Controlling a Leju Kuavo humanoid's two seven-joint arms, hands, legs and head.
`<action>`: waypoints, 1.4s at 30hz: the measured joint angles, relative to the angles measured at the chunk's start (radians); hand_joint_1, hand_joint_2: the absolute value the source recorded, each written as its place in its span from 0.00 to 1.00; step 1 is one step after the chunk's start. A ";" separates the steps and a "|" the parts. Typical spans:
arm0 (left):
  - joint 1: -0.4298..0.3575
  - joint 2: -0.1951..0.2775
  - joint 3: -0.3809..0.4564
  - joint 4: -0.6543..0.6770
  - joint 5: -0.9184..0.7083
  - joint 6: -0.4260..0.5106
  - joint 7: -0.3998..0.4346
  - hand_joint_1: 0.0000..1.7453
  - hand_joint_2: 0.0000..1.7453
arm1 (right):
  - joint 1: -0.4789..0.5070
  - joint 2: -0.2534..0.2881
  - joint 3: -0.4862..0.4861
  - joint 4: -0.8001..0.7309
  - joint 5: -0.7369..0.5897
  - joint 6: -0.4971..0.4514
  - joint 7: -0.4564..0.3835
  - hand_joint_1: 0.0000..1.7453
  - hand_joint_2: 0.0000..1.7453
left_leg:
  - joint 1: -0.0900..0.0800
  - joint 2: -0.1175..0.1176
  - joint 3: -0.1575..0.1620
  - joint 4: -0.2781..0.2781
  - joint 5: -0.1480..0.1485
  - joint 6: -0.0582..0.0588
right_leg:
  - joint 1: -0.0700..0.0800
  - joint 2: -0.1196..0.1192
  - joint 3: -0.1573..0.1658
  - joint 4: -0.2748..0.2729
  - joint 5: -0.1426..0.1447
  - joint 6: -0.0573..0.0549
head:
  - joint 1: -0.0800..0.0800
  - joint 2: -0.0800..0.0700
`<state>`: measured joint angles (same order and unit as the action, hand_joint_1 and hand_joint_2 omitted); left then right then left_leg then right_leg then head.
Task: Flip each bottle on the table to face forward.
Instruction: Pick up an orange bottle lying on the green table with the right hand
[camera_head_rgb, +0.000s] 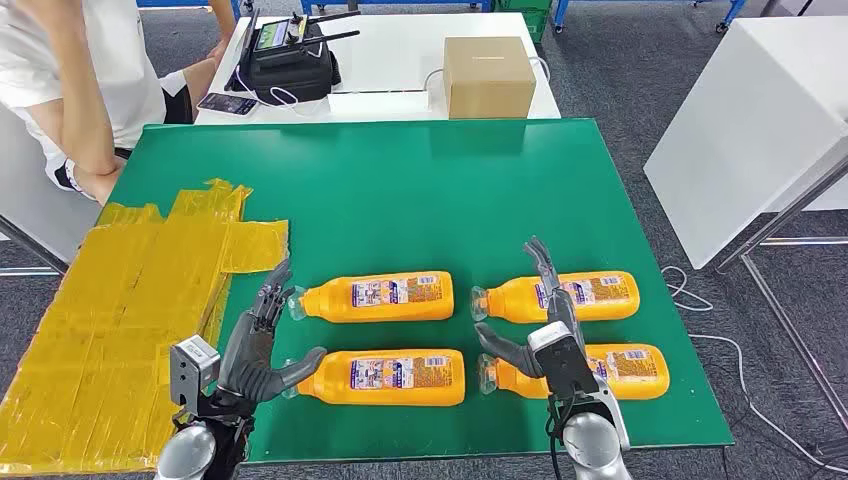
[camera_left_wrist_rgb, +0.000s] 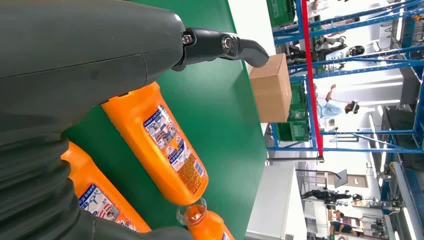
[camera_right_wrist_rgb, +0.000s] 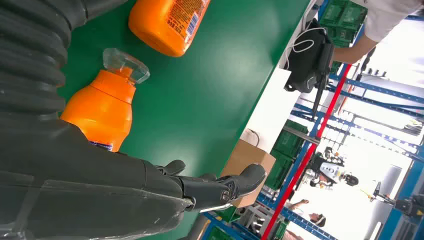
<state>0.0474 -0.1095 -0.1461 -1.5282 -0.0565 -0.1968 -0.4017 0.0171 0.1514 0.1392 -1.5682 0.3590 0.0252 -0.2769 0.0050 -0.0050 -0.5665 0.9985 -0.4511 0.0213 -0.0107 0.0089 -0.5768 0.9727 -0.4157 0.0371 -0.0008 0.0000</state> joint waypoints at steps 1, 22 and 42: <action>0.000 0.000 0.000 0.000 0.000 0.000 0.000 0.00 1.00 | 0.000 0.000 0.000 0.000 0.000 0.000 0.000 0.00 1.00 | 0.000 0.000 0.000 0.000 0.000 0.000 | 0.000 0.000 0.000 0.000 0.000 0.000 | 0.000 0.000; 0.000 0.000 0.000 0.000 0.000 0.000 0.000 1.00 1.00 | 0.000 0.000 0.000 0.000 0.000 0.000 0.000 0.38 1.00 | 0.000 0.000 0.000 0.000 0.000 0.000 | 0.000 0.000 0.000 0.000 0.000 0.000 | 0.000 0.000; -0.018 -0.103 -0.021 0.067 -0.261 0.277 -0.167 1.00 1.00 | 0.022 0.096 0.020 0.042 -0.041 -0.140 -0.256 1.00 1.00 | 0.000 0.000 -0.001 0.000 0.000 0.000 | 0.000 0.000 -0.001 0.000 0.000 0.000 | 0.000 0.000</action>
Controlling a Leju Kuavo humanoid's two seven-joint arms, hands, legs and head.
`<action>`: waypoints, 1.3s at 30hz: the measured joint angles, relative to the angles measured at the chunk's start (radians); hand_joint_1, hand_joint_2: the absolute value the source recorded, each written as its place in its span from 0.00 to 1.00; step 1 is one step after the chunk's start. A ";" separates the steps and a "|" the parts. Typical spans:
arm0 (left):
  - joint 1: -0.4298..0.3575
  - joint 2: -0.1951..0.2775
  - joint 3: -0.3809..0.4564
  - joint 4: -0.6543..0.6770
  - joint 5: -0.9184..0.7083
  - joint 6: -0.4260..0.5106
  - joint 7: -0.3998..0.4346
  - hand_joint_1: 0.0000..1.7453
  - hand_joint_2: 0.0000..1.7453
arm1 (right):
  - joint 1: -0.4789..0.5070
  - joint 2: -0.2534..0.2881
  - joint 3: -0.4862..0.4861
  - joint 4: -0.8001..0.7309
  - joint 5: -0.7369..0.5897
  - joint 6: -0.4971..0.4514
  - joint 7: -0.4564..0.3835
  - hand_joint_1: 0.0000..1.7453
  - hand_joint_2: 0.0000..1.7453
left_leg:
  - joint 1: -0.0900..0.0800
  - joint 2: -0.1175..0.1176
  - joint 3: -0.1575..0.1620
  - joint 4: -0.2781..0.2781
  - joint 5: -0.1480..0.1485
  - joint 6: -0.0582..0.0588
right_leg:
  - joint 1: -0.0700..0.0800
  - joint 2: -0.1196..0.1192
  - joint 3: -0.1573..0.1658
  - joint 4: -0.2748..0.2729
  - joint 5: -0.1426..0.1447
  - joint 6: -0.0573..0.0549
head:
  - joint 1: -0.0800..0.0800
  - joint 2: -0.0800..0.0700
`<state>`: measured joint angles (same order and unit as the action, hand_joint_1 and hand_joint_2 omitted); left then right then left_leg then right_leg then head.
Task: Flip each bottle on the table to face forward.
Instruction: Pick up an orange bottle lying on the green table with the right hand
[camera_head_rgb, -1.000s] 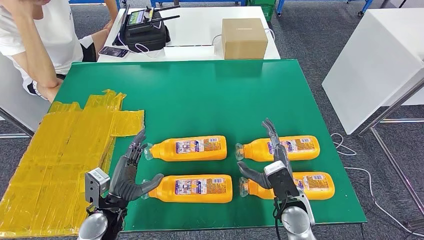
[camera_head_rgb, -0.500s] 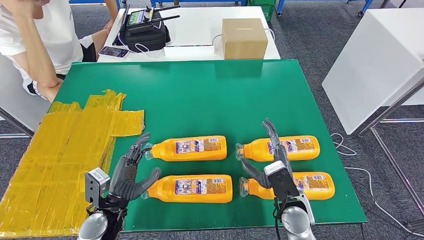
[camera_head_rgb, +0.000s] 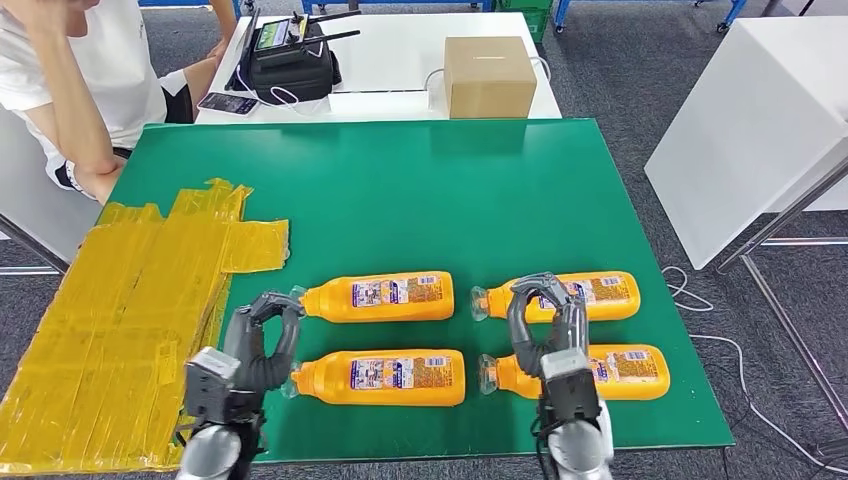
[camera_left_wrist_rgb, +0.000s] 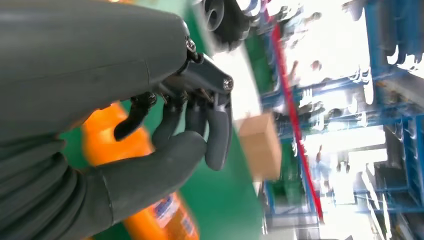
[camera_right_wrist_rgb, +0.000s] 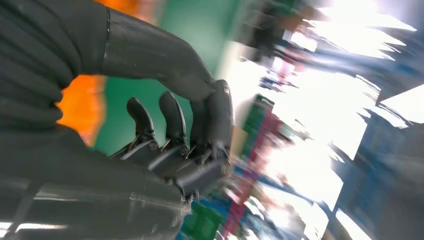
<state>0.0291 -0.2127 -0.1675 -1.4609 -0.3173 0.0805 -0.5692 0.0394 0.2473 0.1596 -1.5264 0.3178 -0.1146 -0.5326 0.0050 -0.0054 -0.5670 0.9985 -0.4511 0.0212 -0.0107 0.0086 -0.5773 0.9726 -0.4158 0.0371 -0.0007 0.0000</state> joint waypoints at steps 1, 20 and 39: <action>-0.007 -0.030 -0.012 0.026 -0.038 0.044 -0.023 1.00 1.00 | 0.004 0.026 0.015 0.017 -0.005 -0.028 -0.042 1.00 1.00 | 0.000 0.000 0.000 0.000 0.000 0.000 | 0.000 0.000 0.000 0.000 0.000 0.000 | 0.000 0.000; -0.032 -0.104 -0.041 0.137 -0.047 0.065 -0.035 1.00 1.00 | 0.011 0.096 0.053 0.100 0.026 -0.058 -0.046 1.00 1.00 | 0.000 0.001 0.000 0.000 0.000 0.000 | 0.000 0.000 0.000 0.000 0.000 0.000 | 0.000 0.000; -0.045 -0.106 -0.040 0.158 -0.055 0.061 -0.032 0.00 1.00 | -0.050 0.091 0.100 0.178 0.314 -0.162 0.071 0.00 1.00 | 0.000 0.001 0.000 0.000 0.000 0.000 | 0.000 0.000 0.000 0.000 0.000 0.000 | 0.000 0.000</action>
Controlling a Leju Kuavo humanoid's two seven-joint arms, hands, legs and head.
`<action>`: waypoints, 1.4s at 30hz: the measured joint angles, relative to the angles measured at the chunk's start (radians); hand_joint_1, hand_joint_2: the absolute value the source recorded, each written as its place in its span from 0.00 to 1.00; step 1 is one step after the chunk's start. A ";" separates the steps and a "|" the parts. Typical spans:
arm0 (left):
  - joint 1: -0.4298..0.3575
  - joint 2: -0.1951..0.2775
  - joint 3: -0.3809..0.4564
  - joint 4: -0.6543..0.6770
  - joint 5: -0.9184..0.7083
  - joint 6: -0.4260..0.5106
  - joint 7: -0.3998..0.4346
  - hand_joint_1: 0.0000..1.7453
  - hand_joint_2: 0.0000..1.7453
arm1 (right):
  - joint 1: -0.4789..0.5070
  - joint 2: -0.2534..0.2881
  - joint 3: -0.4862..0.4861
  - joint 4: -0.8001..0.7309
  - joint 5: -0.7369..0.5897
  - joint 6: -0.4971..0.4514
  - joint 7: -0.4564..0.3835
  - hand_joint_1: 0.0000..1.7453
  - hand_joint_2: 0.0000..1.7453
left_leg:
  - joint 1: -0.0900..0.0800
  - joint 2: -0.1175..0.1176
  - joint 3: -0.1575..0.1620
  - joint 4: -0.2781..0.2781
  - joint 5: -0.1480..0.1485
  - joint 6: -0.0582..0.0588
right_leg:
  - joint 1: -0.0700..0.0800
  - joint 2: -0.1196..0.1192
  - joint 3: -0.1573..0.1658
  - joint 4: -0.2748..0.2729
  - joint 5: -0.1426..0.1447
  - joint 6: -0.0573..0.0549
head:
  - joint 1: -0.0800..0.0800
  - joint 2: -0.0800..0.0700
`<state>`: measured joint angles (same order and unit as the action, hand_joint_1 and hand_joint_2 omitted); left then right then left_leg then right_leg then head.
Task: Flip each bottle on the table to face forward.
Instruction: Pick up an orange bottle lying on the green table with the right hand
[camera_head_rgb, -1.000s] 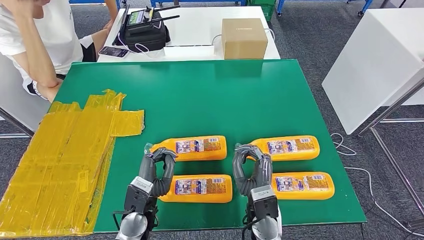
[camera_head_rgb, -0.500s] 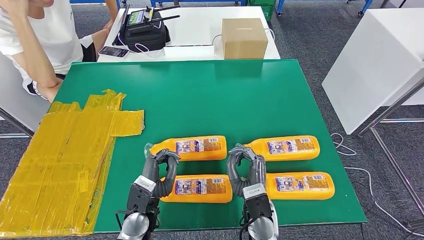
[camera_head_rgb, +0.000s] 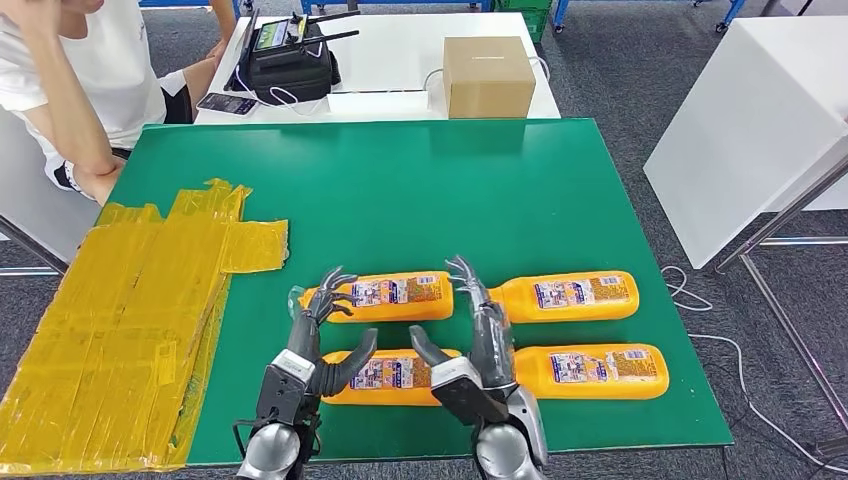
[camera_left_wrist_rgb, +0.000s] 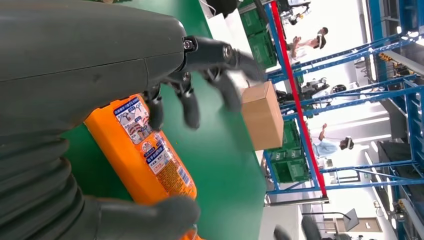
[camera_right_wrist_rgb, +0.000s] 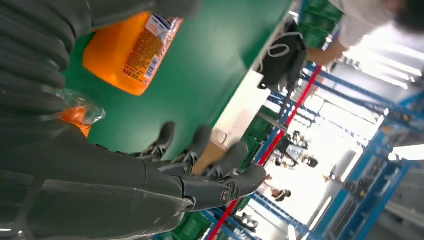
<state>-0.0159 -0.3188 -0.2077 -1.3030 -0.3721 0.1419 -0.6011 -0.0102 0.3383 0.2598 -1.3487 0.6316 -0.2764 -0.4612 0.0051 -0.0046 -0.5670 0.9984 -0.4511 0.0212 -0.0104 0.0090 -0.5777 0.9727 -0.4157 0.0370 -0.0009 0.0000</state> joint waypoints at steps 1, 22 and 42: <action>-0.003 0.000 0.000 0.002 0.002 -0.002 0.000 0.00 1.00 | -0.011 -0.003 0.008 0.010 0.015 0.004 0.014 0.00 1.00 | 0.000 0.000 0.000 0.000 0.000 0.000 | 0.000 0.000 0.000 0.000 0.000 0.000 | 0.000 0.000; -0.035 0.001 0.119 -0.032 0.060 -0.028 -0.008 0.00 1.00 | -0.200 -0.046 0.031 0.122 0.073 0.058 0.137 0.00 1.00 | 0.000 0.000 0.000 0.000 0.000 0.000 | 0.000 0.000 0.000 0.000 0.000 0.000 | 0.000 0.000; -0.050 0.001 0.153 -0.031 0.061 -0.066 -0.007 0.00 1.00 | -0.350 -0.080 0.124 0.367 0.394 0.048 0.323 0.00 1.00 | 0.000 0.000 0.000 0.000 0.001 0.000 | 0.000 0.000 0.000 0.000 0.000 0.000 | 0.000 0.000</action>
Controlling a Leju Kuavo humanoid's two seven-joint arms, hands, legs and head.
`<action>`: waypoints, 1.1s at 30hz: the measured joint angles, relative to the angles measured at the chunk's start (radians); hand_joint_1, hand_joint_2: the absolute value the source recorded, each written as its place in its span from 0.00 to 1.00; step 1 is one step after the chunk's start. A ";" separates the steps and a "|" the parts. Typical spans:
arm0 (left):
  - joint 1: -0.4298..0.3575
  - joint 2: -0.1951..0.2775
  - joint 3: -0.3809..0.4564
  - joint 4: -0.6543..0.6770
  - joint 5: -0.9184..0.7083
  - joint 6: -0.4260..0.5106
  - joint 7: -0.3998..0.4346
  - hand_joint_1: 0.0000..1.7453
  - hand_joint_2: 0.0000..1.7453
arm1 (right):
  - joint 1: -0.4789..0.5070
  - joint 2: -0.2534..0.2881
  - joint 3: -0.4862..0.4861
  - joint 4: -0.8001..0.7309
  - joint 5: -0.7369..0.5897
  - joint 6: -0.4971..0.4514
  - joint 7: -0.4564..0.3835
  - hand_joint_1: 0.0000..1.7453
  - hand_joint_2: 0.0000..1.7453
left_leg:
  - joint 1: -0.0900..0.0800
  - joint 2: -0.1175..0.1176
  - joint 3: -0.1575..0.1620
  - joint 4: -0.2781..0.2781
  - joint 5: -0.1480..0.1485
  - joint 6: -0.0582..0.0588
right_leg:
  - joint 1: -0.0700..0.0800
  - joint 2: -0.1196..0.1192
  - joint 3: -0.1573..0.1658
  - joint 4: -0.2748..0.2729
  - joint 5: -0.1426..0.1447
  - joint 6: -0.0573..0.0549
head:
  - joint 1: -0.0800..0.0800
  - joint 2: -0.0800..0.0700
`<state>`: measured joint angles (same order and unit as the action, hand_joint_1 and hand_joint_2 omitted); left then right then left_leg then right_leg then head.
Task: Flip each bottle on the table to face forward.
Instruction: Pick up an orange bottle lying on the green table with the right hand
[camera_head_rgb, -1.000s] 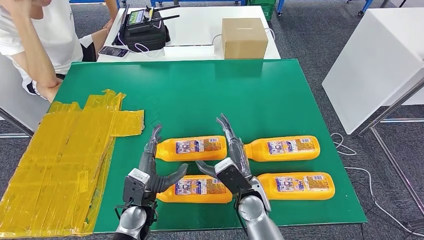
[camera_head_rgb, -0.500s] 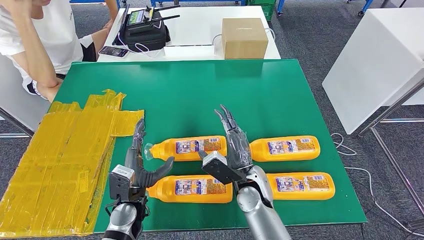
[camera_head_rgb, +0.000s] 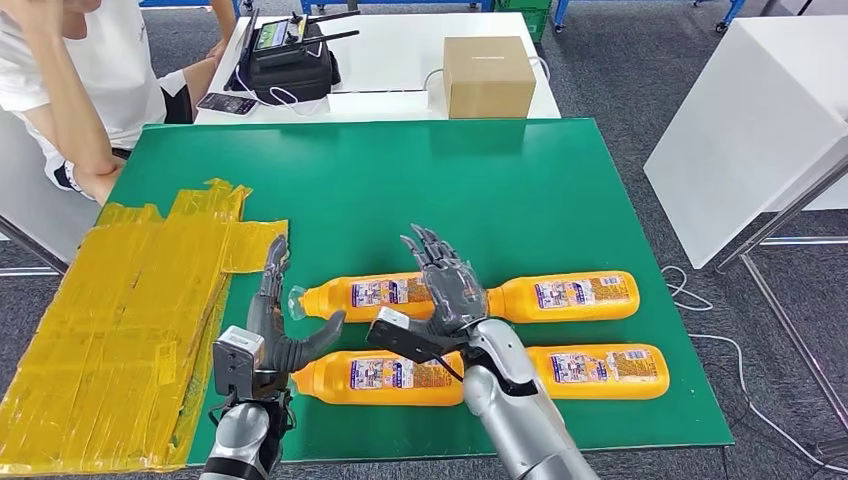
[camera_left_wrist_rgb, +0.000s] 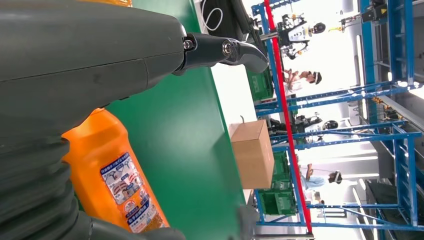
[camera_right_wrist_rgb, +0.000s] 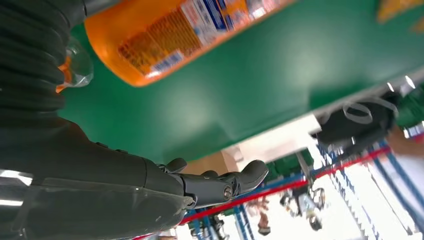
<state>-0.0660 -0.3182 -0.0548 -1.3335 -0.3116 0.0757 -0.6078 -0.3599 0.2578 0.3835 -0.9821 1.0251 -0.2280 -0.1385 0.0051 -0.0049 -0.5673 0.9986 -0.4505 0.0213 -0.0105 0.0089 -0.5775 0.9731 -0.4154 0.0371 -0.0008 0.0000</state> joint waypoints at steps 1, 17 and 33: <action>-0.004 0.000 0.001 0.003 0.001 -0.003 0.000 0.00 1.00 | -0.019 0.000 0.009 0.035 0.016 0.004 0.008 0.00 1.00 | 0.000 0.000 0.000 0.000 0.000 0.000 | 0.000 0.000 0.000 0.000 0.000 0.000 | 0.000 0.000; -0.053 -0.001 0.017 0.065 0.023 -0.035 -0.003 0.00 1.00 | -0.223 0.007 0.038 0.439 0.057 0.046 0.072 0.00 1.00 | 0.000 0.000 0.000 0.000 0.000 0.000 | 0.000 0.000 0.000 0.000 0.000 0.000 | 0.000 0.000; -0.103 -0.008 -0.004 0.144 0.026 -0.053 -0.004 0.00 1.00 | -0.338 0.031 0.051 0.582 0.190 0.132 0.186 0.54 1.00 | 0.000 0.000 0.000 0.000 0.000 0.000 | 0.000 0.000 -0.001 0.000 0.000 0.000 | 0.000 0.000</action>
<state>-0.1686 -0.3266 -0.0591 -1.1897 -0.2854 0.0222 -0.6120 -0.6984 0.2892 0.4346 -0.4004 1.2147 -0.0958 0.0473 0.0051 -0.0046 -0.5675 0.9990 -0.4505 0.0213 -0.0106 0.0091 -0.5783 0.9732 -0.4153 0.0372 -0.0009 0.0000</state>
